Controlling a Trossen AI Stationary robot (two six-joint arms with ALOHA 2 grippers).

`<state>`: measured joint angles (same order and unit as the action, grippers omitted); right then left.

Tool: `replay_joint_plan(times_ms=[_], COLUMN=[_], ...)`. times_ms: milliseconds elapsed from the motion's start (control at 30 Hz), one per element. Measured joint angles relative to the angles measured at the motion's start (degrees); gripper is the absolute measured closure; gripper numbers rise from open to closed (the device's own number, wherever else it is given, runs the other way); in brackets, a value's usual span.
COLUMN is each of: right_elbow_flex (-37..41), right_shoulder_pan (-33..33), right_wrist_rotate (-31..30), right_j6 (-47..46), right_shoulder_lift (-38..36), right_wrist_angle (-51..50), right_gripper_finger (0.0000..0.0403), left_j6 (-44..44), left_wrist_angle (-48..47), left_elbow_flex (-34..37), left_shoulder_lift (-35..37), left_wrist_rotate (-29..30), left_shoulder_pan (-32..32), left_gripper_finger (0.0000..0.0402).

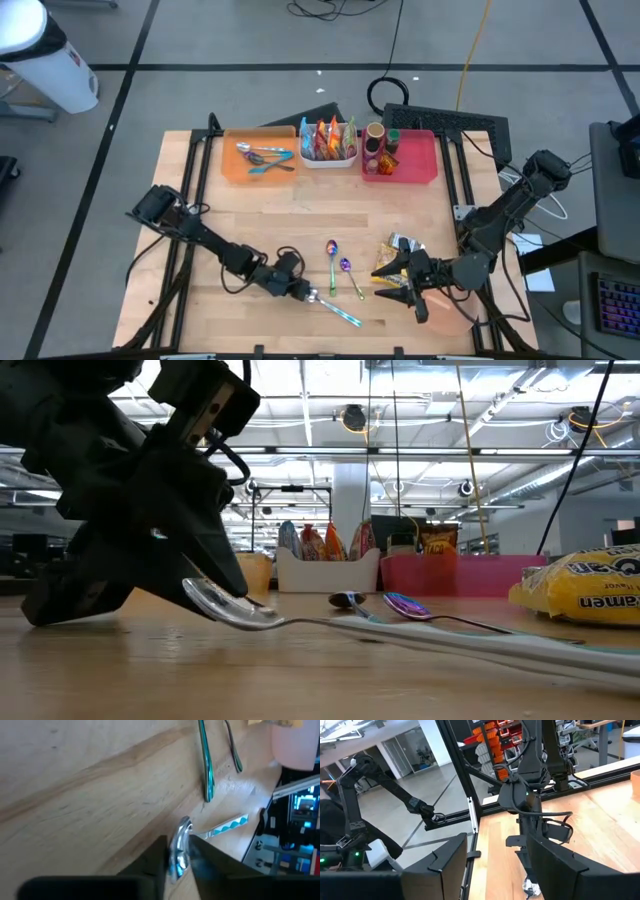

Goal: Pick & Place Food Item
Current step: Put the blue spoon into the orange bin

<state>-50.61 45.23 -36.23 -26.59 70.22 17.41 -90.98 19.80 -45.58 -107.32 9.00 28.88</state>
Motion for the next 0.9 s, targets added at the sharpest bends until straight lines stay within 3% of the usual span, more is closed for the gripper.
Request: replay_joint_plan(times_ms=[167,467,900], right_elbow_flex=[0.0,0.0,0.04], right_shoulder_pan=[0.0,0.0,0.0], right_wrist_rotate=[0.0,0.07,0.26], right_j6=[0.0,0.0,-2.73], right_shoulder_lift=[0.0,0.0,0.0], right_wrist_angle=[-0.2,-0.4,-4.41], right_gripper_finger=[0.0207,0.0207,0.0207], left_j6=[0.94,4.07,13.58], left_wrist_angle=[-0.14,-2.73,-31.62], left_elbow_flex=[0.04,0.39,0.35], left_shoulder_lift=[-0.06,2.93,26.97], left_wrist_rotate=[-3.18,-3.89,-0.99], left_shoulder_pan=[-0.02,-0.69,-4.7], left_gripper_finger=[0.039,0.0395,0.0397])
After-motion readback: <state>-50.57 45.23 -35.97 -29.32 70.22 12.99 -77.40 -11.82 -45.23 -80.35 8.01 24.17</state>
